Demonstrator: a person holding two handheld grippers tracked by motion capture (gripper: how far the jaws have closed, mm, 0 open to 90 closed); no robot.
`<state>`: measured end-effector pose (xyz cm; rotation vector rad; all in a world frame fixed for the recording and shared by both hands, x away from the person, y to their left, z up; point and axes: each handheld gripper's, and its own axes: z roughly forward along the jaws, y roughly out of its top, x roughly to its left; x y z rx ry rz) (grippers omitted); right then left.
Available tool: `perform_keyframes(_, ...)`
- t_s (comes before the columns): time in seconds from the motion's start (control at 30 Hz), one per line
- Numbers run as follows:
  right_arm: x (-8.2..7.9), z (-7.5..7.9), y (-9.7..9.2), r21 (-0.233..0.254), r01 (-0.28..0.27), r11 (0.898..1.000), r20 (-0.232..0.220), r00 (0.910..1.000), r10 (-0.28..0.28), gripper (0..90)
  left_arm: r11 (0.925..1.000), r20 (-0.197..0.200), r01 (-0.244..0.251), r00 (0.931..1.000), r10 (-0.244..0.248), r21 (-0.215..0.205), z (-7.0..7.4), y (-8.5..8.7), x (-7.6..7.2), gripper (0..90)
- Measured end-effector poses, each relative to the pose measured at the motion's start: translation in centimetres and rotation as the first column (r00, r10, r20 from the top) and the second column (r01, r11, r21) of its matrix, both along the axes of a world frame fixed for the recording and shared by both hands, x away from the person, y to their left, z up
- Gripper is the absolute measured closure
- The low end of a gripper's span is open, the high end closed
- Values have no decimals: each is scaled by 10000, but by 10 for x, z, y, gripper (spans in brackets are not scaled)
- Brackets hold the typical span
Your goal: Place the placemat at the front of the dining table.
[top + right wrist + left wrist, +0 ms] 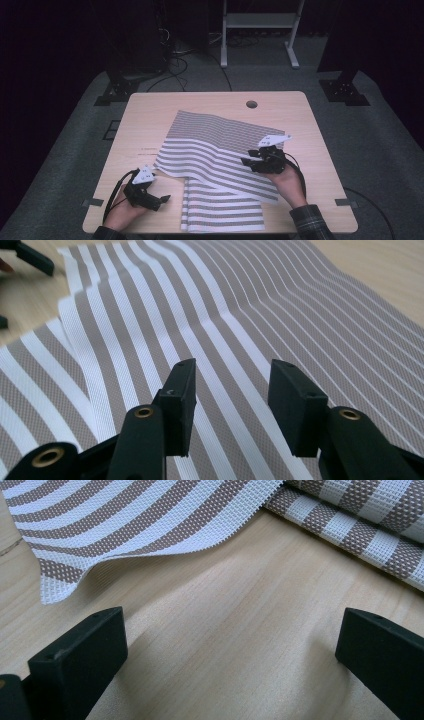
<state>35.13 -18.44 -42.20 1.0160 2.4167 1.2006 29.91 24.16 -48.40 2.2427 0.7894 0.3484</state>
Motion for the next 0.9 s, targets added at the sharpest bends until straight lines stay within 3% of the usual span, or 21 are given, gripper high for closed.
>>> perform_keyframes(0.5, -42, -14, -47, -238, 752, 9969, -178, 9970, -757, 505, 10000, 9, -34, 10000, 34, -21, 0, 0, 0, 0)
perform_keyframes(0.9, -81, -34, -58, -679, 967, 9930, -500, 9937, -1002, 495, 10000, 11, -51, 10000, 51, -13, 0, 0, 0, 0)
